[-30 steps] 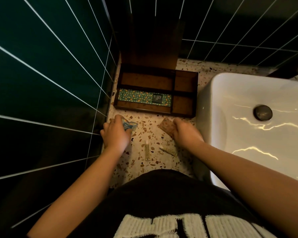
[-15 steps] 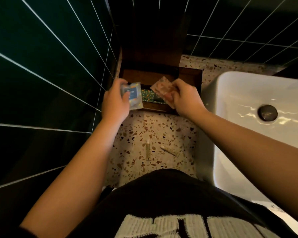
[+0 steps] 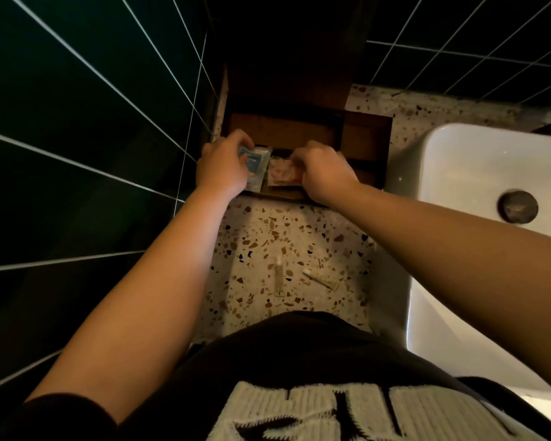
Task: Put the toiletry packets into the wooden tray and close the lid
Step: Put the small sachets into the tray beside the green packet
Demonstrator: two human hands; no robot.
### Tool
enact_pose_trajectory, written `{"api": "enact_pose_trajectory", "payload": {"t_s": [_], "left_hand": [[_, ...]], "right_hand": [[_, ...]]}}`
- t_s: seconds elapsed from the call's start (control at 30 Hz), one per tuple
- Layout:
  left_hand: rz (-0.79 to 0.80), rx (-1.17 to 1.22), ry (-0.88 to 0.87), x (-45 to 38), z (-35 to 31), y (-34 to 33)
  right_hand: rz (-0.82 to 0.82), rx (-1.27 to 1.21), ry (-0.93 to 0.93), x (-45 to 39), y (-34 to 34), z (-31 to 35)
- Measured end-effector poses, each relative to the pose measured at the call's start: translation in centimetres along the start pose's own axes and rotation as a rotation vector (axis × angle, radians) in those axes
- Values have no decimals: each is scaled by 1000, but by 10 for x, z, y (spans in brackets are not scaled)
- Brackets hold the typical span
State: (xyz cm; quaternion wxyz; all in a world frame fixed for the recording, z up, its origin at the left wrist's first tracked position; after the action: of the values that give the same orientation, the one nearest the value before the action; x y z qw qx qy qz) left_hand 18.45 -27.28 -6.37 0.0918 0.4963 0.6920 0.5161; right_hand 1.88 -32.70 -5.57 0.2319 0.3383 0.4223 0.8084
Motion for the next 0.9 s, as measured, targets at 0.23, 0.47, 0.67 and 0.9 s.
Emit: {"api": "enact_pose_trajectory", "payload": {"t_s": [0.23, 0.47, 0.67, 0.9], "left_hand": [[-178, -154, -12, 5, 5, 0], [-298, -171, -2, 17, 1, 0], [-109, -245, -86, 26, -9, -27], [-17, -362, -51, 27, -5, -35]], "right_hand": [[38, 23, -32, -6, -24, 7], [-54, -2, -32, 15, -21, -3], [137, 34, -28, 38, -40, 7], [287, 150, -70, 34, -56, 16]]}}
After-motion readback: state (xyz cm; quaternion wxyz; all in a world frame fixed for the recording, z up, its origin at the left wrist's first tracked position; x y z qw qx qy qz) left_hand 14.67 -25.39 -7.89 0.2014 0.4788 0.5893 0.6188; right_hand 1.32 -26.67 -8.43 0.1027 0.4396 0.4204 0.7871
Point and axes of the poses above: each hand's wrist, its own x-axis away from the middle knuckle, its own y-axis out of the back of the hand, z = x × y, the point moved 8 cm from there along -x, towards the middle knuckle, and after that the axes turned 8 degrees about y, right-handed, at the moved point
